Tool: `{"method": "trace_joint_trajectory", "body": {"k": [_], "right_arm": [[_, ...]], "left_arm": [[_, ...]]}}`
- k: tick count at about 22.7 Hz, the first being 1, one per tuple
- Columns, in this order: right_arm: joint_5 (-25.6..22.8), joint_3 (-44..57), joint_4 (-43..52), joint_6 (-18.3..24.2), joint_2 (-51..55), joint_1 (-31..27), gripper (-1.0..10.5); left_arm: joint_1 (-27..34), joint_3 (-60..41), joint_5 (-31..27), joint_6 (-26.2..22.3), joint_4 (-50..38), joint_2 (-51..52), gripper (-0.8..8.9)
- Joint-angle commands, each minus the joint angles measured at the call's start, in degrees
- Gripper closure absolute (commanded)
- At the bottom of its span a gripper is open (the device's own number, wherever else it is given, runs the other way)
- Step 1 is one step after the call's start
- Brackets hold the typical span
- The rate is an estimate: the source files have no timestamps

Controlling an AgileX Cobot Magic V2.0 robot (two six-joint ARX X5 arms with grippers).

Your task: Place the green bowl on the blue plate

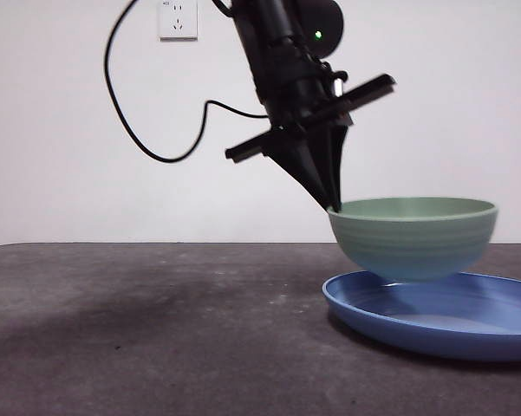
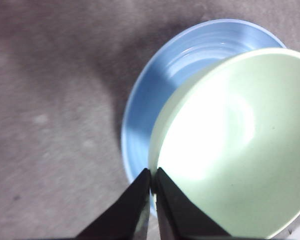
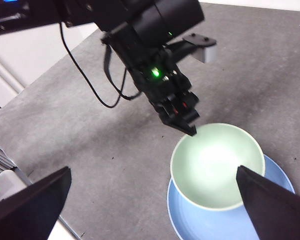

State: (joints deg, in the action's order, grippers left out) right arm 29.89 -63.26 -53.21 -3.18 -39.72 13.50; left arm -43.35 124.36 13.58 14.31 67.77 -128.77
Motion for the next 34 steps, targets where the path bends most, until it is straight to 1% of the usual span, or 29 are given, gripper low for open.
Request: {"method": "trace_joint_trajectory", "body": {"k": [1, 6, 10, 13, 14, 15, 17, 18, 19, 20, 23, 24, 26, 31, 34], "right_arm": [[0.2, -0.9, -0.1, 0.2, -0.2, 0.3, 3.1], [0.2, -0.9, -0.9, 0.2, -0.2, 0.3, 3.1], [0.2, -0.9, -1.0, 0.2, -0.2, 0.3, 3.1], [0.2, -0.9, -1.0, 0.2, -0.2, 0.3, 3.1], [0.2, -0.9, -1.0, 0.2, -0.2, 0.3, 3.1], [0.2, -0.9, -1.0, 0.2, -0.2, 0.3, 3.1], [0.2, -0.9, -1.0, 0.2, -0.2, 0.3, 3.1], [0.2, -0.9, -1.1, 0.2, -0.2, 0.3, 3.1], [0.2, -0.9, -1.1, 0.2, -0.2, 0.3, 3.1], [0.2, -0.9, -1.1, 0.2, -0.2, 0.3, 3.1], [0.1, -0.9, -1.2, 0.2, -0.2, 0.3, 3.1], [0.1, -0.9, -1.4, 0.2, -0.2, 0.3, 3.1], [0.1, -0.9, -1.5, 0.2, -0.2, 0.3, 3.1], [0.1, -0.9, -1.5, 0.2, -0.2, 0.3, 3.1], [0.1, -0.9, -1.5, 0.2, -0.2, 0.3, 3.1]], "left_arm": [[-1.3, 1.9, 0.2, 0.9, -0.2, -2.8, 7.99], [-2.6, 1.9, 0.1, 1.3, -0.3, -5.7, 7.99], [-3.2, 2.0, 0.1, 1.4, -1.7, -6.0, 7.99], [-3.0, 2.0, 0.2, 1.4, -1.7, -6.0, 7.81], [-2.9, 2.0, 0.2, 1.4, -1.6, -6.0, 7.62], [-2.8, 2.2, 0.2, 1.4, -1.5, -5.9, 6.91], [-2.6, 3.5, 0.2, 1.3, -0.6, -5.9, 4.97], [-2.4, 4.7, 0.2, 1.2, 0.3, -5.9, 4.31], [-2.3, 6.4, 0.1, 1.2, 1.7, -5.9, 3.85], [-2.1, 8.2, 0.1, 1.0, 3.0, -5.9, 3.60], [-1.9, 14.0, -0.1, -2.1, 9.9, -5.1, 3.18], [-1.9, 15.3, -1.1, -3.7, 12.6, -4.3, 2.57], [-2.1, 15.6, -3.4, -5.6, 15.2, -1.3, 1.60], [-2.4, 14.8, -3.5, -7.7, 15.9, 10.4, 1.52], [-2.4, 10.2, -3.5, -8.3, 16.0, 20.9, 1.57]]}}
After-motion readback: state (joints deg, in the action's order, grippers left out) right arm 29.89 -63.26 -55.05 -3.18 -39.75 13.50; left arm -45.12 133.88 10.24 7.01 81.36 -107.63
